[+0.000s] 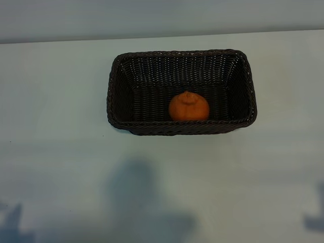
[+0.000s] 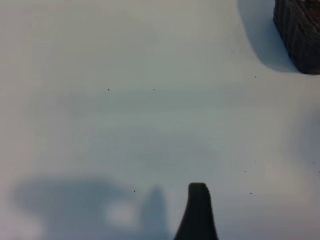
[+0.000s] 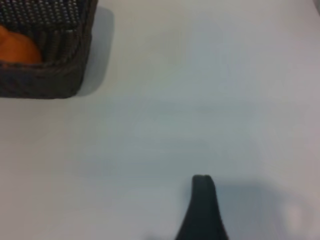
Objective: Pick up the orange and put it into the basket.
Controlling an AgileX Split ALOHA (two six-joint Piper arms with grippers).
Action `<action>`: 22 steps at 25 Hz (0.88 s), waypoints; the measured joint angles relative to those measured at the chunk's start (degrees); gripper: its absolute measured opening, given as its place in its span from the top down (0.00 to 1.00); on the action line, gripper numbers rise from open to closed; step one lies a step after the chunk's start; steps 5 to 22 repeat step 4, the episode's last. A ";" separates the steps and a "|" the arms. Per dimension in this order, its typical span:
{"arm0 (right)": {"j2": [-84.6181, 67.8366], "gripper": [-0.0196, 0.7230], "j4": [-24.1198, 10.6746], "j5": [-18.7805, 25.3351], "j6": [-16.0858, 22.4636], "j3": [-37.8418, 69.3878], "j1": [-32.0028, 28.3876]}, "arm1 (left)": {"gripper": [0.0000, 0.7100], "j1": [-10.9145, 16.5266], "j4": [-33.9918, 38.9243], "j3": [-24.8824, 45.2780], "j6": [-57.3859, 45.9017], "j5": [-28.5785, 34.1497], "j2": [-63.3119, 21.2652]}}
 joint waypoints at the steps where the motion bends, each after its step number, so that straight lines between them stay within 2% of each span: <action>1: 0.00 0.26 0.42 0.00 0.06 0.00 0.00 | 0.17 0.00 0.00 0.00 0.00 0.00 0.00; 22: 0.00 0.26 0.66 -0.01 0.06 0.00 0.00 | 0.17 0.00 0.00 0.00 0.00 0.00 0.00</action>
